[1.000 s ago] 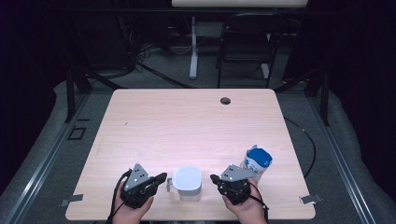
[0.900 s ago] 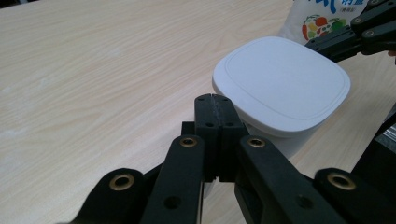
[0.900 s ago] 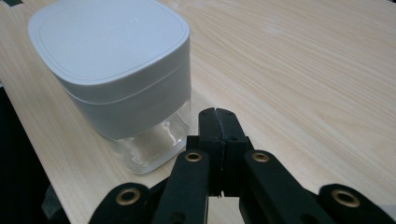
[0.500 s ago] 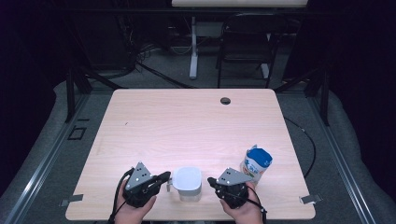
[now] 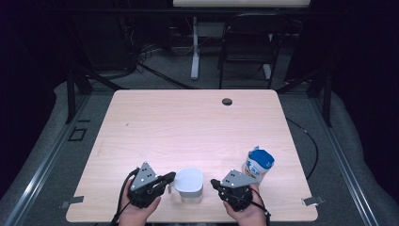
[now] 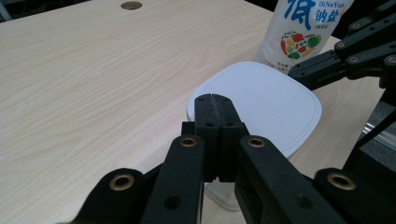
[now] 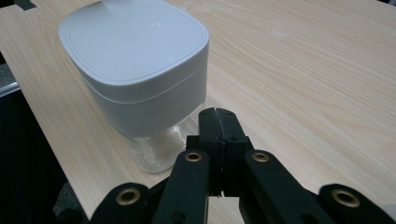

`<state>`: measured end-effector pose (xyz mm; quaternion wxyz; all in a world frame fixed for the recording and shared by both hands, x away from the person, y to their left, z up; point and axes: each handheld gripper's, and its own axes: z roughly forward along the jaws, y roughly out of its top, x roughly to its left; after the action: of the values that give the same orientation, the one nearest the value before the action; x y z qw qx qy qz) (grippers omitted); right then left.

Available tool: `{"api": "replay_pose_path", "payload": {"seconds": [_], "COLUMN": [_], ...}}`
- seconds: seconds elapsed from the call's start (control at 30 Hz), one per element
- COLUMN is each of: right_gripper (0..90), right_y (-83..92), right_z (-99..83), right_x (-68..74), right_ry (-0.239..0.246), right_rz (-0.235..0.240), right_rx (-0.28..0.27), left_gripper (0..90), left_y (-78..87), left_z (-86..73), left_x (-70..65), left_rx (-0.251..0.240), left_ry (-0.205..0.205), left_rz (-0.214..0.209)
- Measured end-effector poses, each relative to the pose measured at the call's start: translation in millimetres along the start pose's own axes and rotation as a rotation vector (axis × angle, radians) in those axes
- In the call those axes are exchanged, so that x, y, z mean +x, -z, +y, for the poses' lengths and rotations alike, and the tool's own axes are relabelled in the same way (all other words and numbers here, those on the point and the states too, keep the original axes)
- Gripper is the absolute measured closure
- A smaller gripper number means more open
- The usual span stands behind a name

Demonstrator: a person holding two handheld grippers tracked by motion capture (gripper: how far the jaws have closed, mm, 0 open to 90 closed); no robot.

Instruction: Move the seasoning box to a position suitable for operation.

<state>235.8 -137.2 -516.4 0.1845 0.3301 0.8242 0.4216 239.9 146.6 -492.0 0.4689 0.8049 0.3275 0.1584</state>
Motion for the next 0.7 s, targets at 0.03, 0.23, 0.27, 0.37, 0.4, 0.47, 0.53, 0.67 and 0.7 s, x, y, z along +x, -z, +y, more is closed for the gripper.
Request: {"api": "replay_pose_path", "payload": {"seconds": [0.03,0.23,0.27,0.37,0.4,0.47,0.53,0.67,0.7], "right_gripper": [90.0,90.0,90.0,90.0,90.0,90.0,90.0,90.0,90.0], "right_y": [0.1,1.0,1.4,3.0,3.2,3.6,3.4,2.5,2.5], "right_z": [0.0,0.1,0.3,1.2,1.3,1.5,1.8,2.8,3.0], "right_x": [0.1,1.7,1.9,1.9,2.1,2.5,3.7,5.7,6.3], "right_ry": [0.000,0.010,0.010,0.013,0.010,0.011,0.017,0.020,0.023], "right_rz": [0.001,0.007,0.009,0.010,0.011,0.019,0.023,0.034,0.036], "right_rx": [0.000,-0.007,-0.009,-0.012,-0.014,-0.013,-0.014,-0.016,-0.015], "left_gripper": [90.0,90.0,90.0,90.0,90.0,90.0,90.0,90.0,90.0], "left_y": [-1.4,-4.6,-4.8,-4.9,-4.9,-4.8,-4.8,-4.4,-4.3], "left_z": [0.1,0.6,0.6,0.1,-0.1,-0.5,-0.7,-1.5,-1.6], "left_x": [-1.1,-3.2,-3.3,-3.6,-3.5,-3.4,-3.6,-3.4,-3.1], "left_rx": [0.002,0.010,0.009,0.006,0.005,0.002,0.001,-0.002,-0.003], "left_ry": [-0.005,-0.022,-0.023,-0.023,-0.023,-0.022,-0.024,-0.026,-0.025], "left_rz": [0.000,0.009,0.008,0.008,0.007,0.006,0.007,0.009,0.007]}}
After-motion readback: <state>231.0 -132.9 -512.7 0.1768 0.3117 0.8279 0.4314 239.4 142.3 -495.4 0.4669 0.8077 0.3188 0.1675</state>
